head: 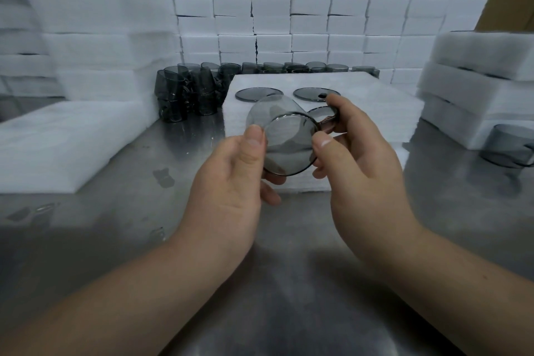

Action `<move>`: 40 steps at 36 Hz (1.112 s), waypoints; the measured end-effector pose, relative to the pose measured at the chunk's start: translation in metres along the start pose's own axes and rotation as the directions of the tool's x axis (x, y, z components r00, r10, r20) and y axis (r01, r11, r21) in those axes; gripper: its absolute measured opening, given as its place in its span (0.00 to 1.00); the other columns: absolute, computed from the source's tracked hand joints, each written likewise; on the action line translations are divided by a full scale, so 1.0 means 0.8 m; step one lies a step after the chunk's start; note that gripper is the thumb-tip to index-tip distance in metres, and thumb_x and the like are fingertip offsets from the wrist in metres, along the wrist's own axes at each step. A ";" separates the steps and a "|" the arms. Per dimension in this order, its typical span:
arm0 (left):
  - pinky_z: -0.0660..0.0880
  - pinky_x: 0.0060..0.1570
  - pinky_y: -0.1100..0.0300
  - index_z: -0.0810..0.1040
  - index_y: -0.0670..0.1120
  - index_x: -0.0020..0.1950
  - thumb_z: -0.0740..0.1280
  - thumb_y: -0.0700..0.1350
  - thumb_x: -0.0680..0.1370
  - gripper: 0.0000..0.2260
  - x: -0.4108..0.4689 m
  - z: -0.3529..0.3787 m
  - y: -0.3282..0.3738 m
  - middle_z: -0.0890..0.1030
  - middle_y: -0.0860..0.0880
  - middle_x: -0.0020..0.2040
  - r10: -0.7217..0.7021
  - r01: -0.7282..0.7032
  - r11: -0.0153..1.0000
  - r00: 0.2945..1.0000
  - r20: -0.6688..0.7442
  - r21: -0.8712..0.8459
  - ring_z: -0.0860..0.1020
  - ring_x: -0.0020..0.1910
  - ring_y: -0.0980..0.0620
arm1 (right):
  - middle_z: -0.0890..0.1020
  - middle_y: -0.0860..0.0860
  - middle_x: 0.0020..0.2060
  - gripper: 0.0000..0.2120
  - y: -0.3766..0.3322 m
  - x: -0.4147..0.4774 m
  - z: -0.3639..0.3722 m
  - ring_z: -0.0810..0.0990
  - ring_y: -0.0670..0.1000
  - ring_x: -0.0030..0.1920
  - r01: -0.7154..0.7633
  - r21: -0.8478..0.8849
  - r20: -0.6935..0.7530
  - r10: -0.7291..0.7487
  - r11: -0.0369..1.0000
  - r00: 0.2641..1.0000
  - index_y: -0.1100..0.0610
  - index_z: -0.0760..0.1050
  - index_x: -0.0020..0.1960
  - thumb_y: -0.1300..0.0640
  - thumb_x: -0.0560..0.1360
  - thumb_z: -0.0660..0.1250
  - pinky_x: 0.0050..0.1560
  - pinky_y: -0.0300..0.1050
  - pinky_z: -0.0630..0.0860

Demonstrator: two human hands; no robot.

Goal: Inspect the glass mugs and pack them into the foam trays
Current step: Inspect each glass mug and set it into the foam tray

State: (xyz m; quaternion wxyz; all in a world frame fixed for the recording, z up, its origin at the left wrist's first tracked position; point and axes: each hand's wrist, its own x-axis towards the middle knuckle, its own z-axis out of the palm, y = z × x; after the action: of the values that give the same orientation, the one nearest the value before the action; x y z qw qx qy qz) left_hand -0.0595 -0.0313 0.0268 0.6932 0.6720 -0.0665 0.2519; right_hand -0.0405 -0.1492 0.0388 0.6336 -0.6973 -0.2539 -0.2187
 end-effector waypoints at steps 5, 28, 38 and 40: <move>0.71 0.25 0.67 0.75 0.53 0.42 0.55 0.64 0.69 0.18 -0.002 0.000 0.000 0.82 0.51 0.33 -0.006 0.006 1.000 1.000 0.011 -0.028 0.78 0.27 0.54 | 0.74 0.42 0.46 0.22 0.001 0.000 -0.001 0.74 0.45 0.43 0.010 -0.016 0.002 -0.010 1.000 1.000 0.37 0.66 0.57 0.40 0.63 0.57 0.46 0.43 0.73; 0.74 0.49 0.63 0.61 0.59 0.62 0.68 0.54 0.66 0.26 -0.007 -0.005 0.020 0.76 0.49 0.57 0.339 -0.330 0.931 0.940 -0.041 0.156 0.78 0.51 0.57 | 0.70 0.44 0.47 0.15 -0.007 -0.007 -0.004 0.70 0.37 0.45 0.265 -0.088 -0.047 -0.269 0.960 0.962 0.44 0.64 0.55 0.48 0.68 0.58 0.48 0.30 0.67; 0.75 0.53 0.51 0.58 0.63 0.63 0.69 0.58 0.62 0.33 -0.008 -0.003 0.019 0.74 0.54 0.61 0.359 -0.309 0.894 0.927 -0.108 0.324 0.77 0.56 0.53 | 0.71 0.43 0.55 0.18 -0.014 -0.014 -0.001 0.74 0.42 0.50 0.311 -0.194 0.128 -0.290 0.930 0.948 0.43 0.63 0.60 0.49 0.71 0.59 0.51 0.31 0.69; 0.75 0.54 0.51 0.61 0.59 0.66 0.70 0.57 0.63 0.34 -0.008 -0.004 0.017 0.74 0.53 0.62 0.364 -0.310 0.890 0.925 -0.112 0.334 0.76 0.56 0.54 | 0.71 0.43 0.57 0.19 -0.014 -0.014 0.000 0.74 0.42 0.52 0.315 -0.197 0.152 -0.288 0.929 0.945 0.45 0.64 0.62 0.50 0.71 0.59 0.52 0.31 0.69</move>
State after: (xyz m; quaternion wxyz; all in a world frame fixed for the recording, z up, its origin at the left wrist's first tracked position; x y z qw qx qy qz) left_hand -0.0716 -0.0306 0.0359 0.5275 0.7263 -0.0821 0.4330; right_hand -0.0564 -0.1496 0.0400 0.4956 -0.7271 -0.3702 -0.2978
